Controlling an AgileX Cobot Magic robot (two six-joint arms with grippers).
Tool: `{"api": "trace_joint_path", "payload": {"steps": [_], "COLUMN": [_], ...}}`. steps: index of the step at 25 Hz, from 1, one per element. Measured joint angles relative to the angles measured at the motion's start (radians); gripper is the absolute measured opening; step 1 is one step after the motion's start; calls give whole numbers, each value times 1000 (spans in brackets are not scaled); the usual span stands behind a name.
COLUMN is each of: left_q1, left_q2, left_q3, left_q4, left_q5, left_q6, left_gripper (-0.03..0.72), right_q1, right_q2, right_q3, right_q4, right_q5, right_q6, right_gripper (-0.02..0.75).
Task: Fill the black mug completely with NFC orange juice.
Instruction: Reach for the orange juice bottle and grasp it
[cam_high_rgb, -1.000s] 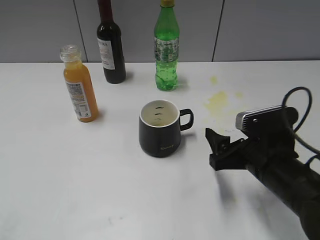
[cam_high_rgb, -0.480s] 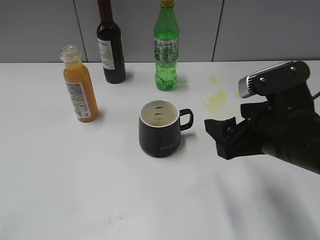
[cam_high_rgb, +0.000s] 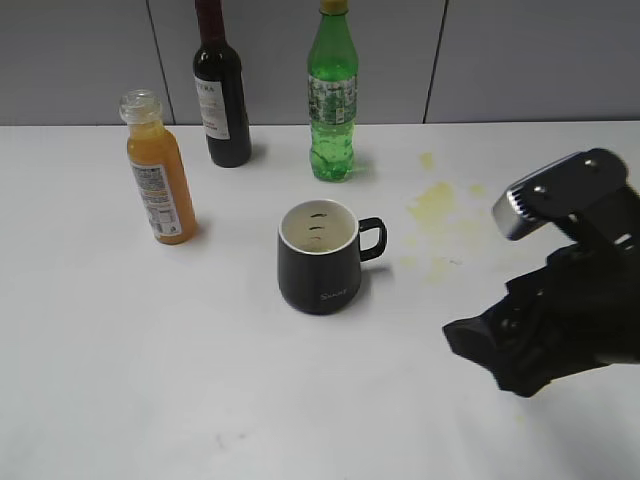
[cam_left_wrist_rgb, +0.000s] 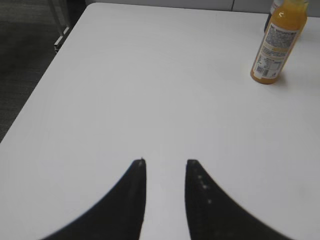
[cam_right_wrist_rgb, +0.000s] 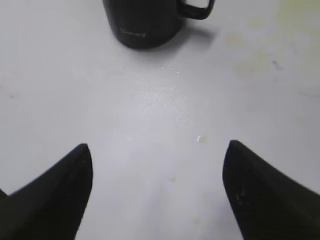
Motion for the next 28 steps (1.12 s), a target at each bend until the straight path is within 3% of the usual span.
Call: {"api": "trace_joint_path", "payload": {"steps": [3,6,12,15,28], "left_q1": [0,0,0,0,0], "left_q2": [0,0,0,0,0], "left_q3": [0,0,0,0,0], "left_q4": [0,0,0,0,0], "left_q5": [0,0,0,0,0], "left_q6": [0,0,0,0,0], "left_gripper": [219,219,219,219,219], "right_q1": [-30,-98,-336,-414,-468], "right_q2": [-129,-279,-632,-802,-1201], "right_q3": [-2,-3,-3,-3,63], "right_q4": [-186,-295,-354,-374,-387], "right_q5": [88,208,431,534,718], "right_q6": [141,223,252,252,254], "right_gripper": [612,608,607,603,596]}}
